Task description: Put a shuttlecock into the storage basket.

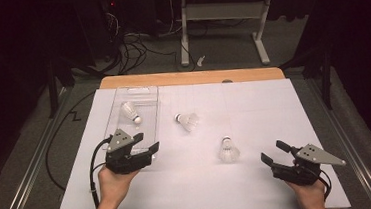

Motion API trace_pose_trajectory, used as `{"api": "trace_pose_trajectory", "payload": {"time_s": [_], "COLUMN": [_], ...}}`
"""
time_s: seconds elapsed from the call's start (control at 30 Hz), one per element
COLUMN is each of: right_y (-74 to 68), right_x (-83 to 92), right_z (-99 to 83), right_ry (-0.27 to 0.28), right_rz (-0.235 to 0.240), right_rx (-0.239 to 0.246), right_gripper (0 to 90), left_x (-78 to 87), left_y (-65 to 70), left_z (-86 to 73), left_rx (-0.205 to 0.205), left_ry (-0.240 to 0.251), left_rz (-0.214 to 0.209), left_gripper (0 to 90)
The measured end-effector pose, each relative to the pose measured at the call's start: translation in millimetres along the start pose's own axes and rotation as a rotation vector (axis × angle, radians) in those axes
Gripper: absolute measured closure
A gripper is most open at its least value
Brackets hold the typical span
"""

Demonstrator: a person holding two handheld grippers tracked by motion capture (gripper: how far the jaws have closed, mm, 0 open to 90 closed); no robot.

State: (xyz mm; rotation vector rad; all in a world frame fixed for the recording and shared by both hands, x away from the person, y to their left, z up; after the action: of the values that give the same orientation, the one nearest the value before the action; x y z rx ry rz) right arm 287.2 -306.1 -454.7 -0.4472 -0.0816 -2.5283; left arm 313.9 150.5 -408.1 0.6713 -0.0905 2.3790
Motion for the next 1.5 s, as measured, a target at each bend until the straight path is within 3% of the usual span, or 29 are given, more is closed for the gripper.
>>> {"api": "trace_pose_trajectory", "payload": {"time_s": [1.5], "right_y": [0.3], "right_x": [0.6], "right_z": [0.2], "right_ry": [0.006], "right_rz": [0.000], "right_rx": [-0.007], "right_gripper": [27.0], "left_x": [-21.4], "left_y": [8.0], "left_z": [14.2], "left_rx": [-0.014], "left_ry": [-0.010], "left_rz": [-0.035], "left_gripper": [37.2]}}
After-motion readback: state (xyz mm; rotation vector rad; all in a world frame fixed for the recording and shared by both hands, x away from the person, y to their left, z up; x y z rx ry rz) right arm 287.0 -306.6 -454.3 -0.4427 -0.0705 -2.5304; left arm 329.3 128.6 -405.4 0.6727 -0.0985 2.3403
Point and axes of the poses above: each handheld gripper's, and its own axes: x roughly backward along the jaws, z roughly out of its top, y roughly to its right, the point moved 2 cm from there along -x, roughly forward along the jaws, and after that the axes turned 1 degree about y, right-handed, at the moved point
